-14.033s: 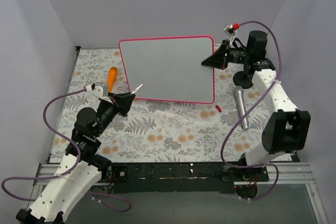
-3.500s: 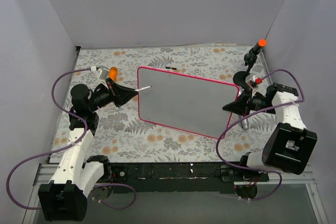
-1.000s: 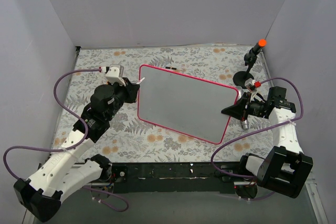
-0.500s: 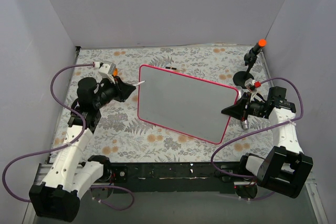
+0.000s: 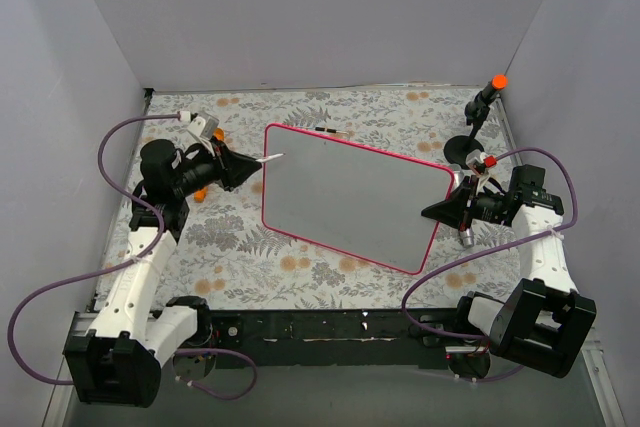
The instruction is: Write a sentence on the whiteboard
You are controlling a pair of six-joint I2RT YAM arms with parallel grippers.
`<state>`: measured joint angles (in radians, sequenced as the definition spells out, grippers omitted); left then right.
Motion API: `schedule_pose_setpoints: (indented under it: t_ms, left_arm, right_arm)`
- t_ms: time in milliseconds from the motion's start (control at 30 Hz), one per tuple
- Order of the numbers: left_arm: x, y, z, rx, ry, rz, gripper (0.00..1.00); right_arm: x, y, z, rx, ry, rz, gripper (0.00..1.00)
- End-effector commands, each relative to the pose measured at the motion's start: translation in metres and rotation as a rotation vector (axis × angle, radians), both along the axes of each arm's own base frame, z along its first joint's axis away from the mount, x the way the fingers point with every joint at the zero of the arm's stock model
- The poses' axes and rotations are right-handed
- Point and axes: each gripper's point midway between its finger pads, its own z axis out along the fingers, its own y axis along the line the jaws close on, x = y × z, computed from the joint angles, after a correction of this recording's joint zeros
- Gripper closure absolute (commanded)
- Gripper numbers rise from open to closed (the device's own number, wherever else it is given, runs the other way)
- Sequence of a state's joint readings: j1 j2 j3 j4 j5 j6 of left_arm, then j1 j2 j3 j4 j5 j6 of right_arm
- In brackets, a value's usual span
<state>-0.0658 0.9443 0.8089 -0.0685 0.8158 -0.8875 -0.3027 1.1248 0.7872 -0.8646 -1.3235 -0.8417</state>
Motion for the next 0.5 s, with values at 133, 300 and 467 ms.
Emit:
schedule_pose_setpoints:
  t_ms: [133,300,467]
  left_arm:
    - [0.004,-0.001,0.015,-0.023,-0.041,-0.058,1.00]
    - [0.011,0.000,0.020,-0.032,-0.067,-0.067,1.00]
    - [0.017,0.002,0.019,-0.038,-0.062,-0.065,1.00]
  right_arm:
    - [0.015,-0.015,-0.017,-0.174,-0.108,-0.020,0.99]
    - [0.015,-0.015,-0.017,-0.173,-0.106,-0.017,0.99]
    - [0.015,-0.015,-0.017,-0.175,-0.107,-0.017,0.99]
